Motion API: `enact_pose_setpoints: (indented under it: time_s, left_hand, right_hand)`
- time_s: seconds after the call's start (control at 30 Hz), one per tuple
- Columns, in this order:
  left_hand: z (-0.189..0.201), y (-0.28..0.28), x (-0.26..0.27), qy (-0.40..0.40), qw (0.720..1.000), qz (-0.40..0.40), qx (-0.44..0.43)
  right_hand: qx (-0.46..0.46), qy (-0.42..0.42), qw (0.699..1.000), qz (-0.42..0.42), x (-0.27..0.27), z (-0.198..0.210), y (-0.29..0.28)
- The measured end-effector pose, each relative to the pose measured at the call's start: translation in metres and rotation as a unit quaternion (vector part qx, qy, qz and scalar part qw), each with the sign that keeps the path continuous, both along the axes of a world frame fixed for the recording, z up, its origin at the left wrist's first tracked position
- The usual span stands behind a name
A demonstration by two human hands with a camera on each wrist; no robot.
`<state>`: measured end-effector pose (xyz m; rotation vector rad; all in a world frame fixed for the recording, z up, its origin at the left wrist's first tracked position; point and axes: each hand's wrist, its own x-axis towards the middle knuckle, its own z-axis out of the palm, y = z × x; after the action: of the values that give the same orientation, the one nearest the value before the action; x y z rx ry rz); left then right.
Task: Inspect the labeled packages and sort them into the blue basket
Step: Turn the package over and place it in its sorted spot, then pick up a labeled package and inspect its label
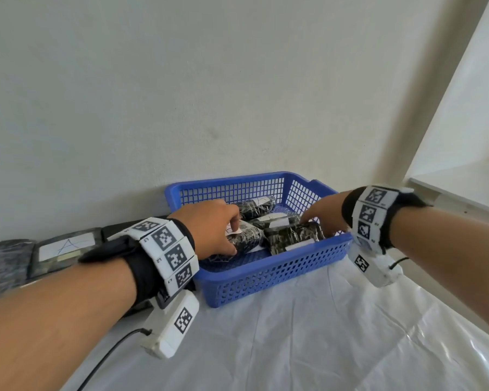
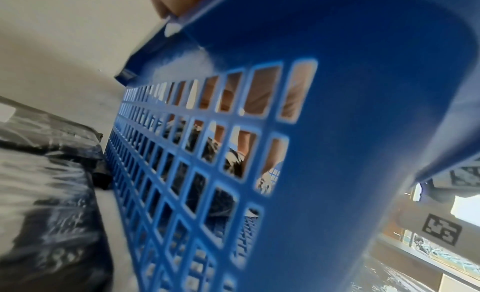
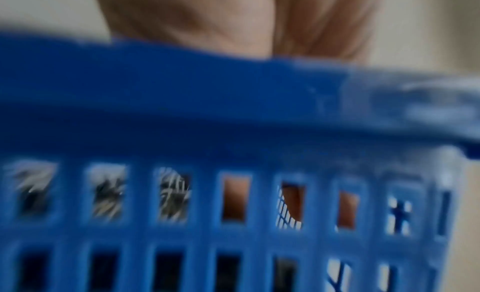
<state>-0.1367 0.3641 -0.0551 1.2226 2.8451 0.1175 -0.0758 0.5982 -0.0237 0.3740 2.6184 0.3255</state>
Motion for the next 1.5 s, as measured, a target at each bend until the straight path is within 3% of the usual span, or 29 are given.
enact_pose_setpoints:
  time_s: [0.1,0.17,0.23,0.3,0.37,0.5,0.6,0.73,0.83,0.97,1.13,1.27,1.5]
  left_hand:
    - [-0.001,0.0,0.0,0.005,1.0,0.001,-0.001]
    - [-0.002,-0.001,-0.001,0.006,1.0,0.0,0.002]
    - [-0.002,-0.001,-0.002,0.007,1.0,0.0,0.004]
    - [-0.002,-0.001,-0.001,0.009,1.0,-0.003,0.001]
    - [-0.003,-0.002,-0.001,0.01,1.0,-0.005,0.015]
    - [0.006,-0.014,0.005,-0.031,0.985,-0.014,0.17]
    - [0.026,-0.045,0.013,-0.01,0.971,0.001,0.237]
    - [0.057,-0.131,0.026,0.057,0.96,0.052,0.271]
    - [0.075,-0.227,0.045,0.078,0.951,0.128,0.27]
    - [0.082,-0.369,0.076,0.052,0.934,0.256,0.243]
    - [0.053,-0.512,0.103,-0.043,0.905,0.402,0.132]
    - [0.024,-0.574,0.098,-0.07,0.889,0.45,0.057]
    - [-0.015,-0.6,0.04,-0.117,0.873,0.472,0.013]
  right_hand:
    - [0.063,0.02,0.997,0.046,-0.002,-0.01,-0.007]
    - [0.011,0.059,0.997,0.055,0.001,0.0,-0.016]
    - [-0.058,0.046,0.996,0.046,0.004,0.004,-0.022]
    - [-0.065,-0.004,0.997,0.033,0.009,0.002,-0.033]
    - [-0.048,0.007,0.998,0.031,0.01,-0.002,-0.039]
    - [-0.045,0.078,0.995,0.033,0.017,0.012,-0.059]
    - [-0.084,0.171,0.981,0.041,0.025,0.036,-0.091]
    - [-0.138,0.242,0.957,0.078,0.033,0.063,-0.166]
    - [-0.18,0.246,0.943,0.135,0.038,0.07,-0.251]
    - [-0.251,0.199,0.916,0.243,0.057,0.064,-0.389]
    - [-0.295,0.069,0.884,0.357,0.078,0.015,-0.538]
    - [-0.262,-0.031,0.901,0.345,0.067,-0.031,-0.603]
    - [-0.239,-0.022,0.917,0.318,0.025,-0.062,-0.619]
